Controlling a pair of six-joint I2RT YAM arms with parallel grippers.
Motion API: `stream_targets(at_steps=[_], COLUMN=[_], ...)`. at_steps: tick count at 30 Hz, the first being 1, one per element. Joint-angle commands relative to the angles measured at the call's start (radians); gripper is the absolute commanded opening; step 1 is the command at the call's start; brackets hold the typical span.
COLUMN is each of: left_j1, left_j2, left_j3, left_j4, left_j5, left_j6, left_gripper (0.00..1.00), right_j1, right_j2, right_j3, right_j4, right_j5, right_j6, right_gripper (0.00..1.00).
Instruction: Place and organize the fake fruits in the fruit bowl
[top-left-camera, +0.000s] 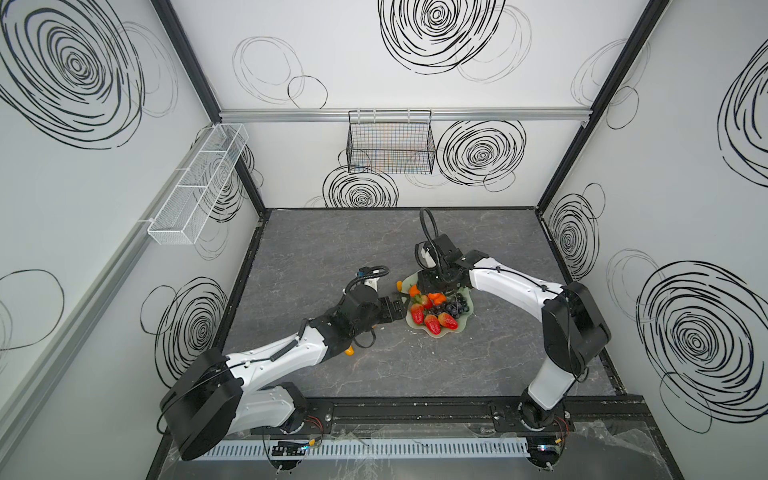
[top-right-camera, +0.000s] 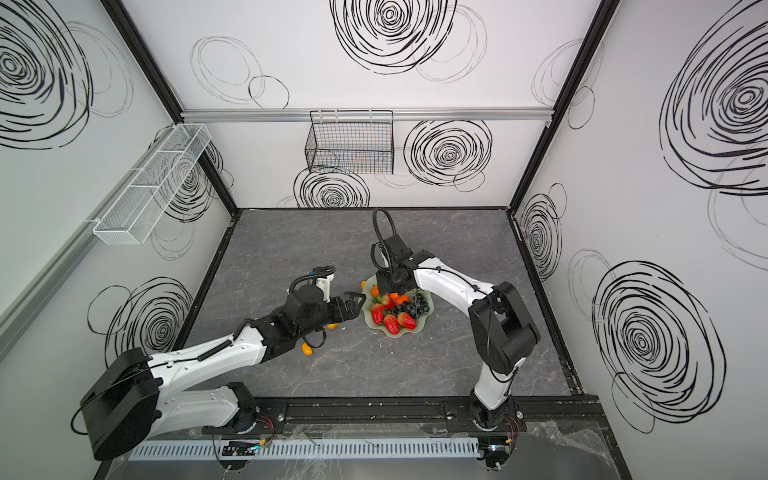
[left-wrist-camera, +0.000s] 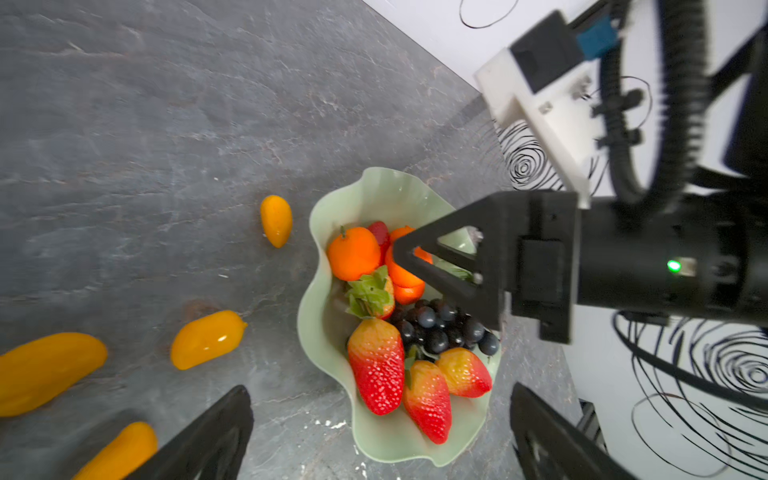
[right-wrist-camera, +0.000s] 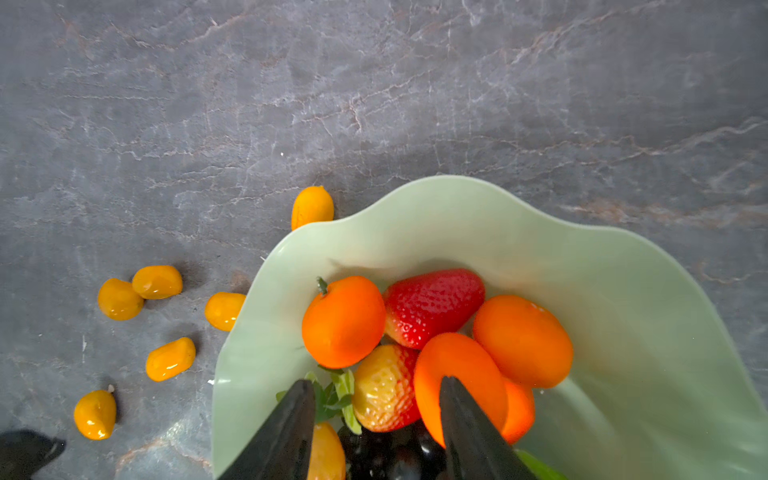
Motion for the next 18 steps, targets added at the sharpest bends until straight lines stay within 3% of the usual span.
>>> stream_targets(at_steps=[1,4,8,12,18], left_j1=[0.059,0.127,0.187,0.183,0.143], left_j2=[-0.011,0.035,0.126,0.245,0.379], left_j3=[0.072,0.123,0.192,0.297,0.390], left_j4=[-0.132,-0.208,-0.263,-0.347,-0.414], left_j5=[-0.031,0.004,0.056,0.053,0.033], left_j6=[0.098,0.153,0.213,0.276,0.316], left_gripper=[1.00,0.99,0.85,0.73,0.68], right_j1=[0.002,0.007,0.007,0.004,-0.009], right_j2=[-0.136,-0.237,-0.361,-0.471,-0.597], right_j3=[-0.016,-0.074,-0.159,-0.225,-0.285], right_j4=[0.024,0.039,0.045,0.028,0.020], right_j5=[-0.007,-0.010,-0.005,0.010,0.015], right_j6=[-0.006,-0.003,0.016,0.036,0.053], right_gripper=[0.53,0.53,0.51,0.50,0.49])
